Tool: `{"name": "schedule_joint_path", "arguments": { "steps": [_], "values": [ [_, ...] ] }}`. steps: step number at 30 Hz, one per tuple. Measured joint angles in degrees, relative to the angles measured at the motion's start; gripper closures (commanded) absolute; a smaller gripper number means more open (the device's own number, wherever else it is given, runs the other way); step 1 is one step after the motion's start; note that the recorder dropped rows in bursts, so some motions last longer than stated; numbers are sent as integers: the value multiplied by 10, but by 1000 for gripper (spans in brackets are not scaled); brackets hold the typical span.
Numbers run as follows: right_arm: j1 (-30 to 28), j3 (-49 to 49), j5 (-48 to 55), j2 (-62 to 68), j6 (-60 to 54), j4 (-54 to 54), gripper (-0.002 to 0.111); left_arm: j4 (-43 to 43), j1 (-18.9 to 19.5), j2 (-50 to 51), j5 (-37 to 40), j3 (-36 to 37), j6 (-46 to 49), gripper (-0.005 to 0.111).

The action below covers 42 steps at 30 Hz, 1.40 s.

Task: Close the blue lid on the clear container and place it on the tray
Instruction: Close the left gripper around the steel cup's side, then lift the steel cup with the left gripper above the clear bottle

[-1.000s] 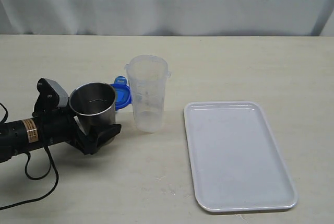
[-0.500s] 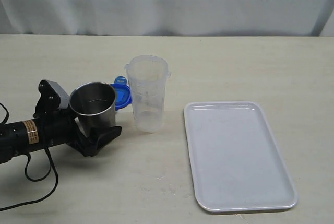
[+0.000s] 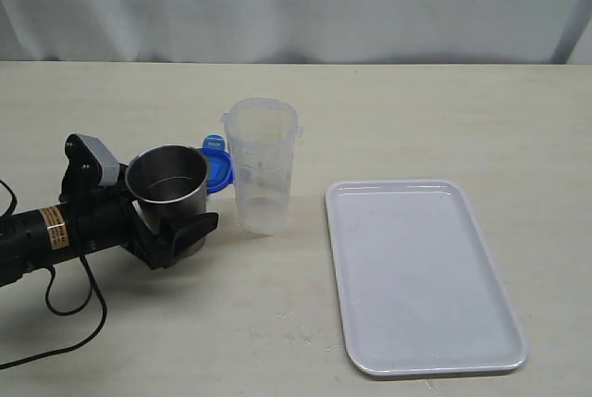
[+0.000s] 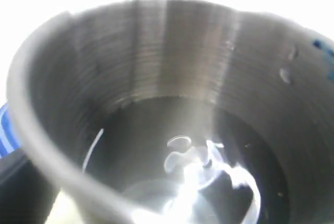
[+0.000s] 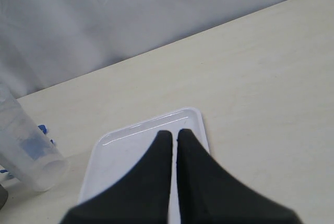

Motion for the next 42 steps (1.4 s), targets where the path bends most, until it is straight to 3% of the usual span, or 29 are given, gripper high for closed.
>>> {"name": "schedule_joint_path", "arguments": {
  "steps": [13,15,17,27,42],
  "values": [
    [0,0,0,0,0,0,104,-1,0,0,1,-7,0,2],
    [0,0,0,0,0,0,104,-1,0,0,2,-7,0,7],
    [0,0,0,0,0,0,104,-1,0,0,3,-7,0,17],
    [0,0,0,0,0,0,104,12,-1,0,5,-8,2,106],
    [0,0,0,0,0,0,104,17,-1,2,-1,-8,1,107]
  ]
}}
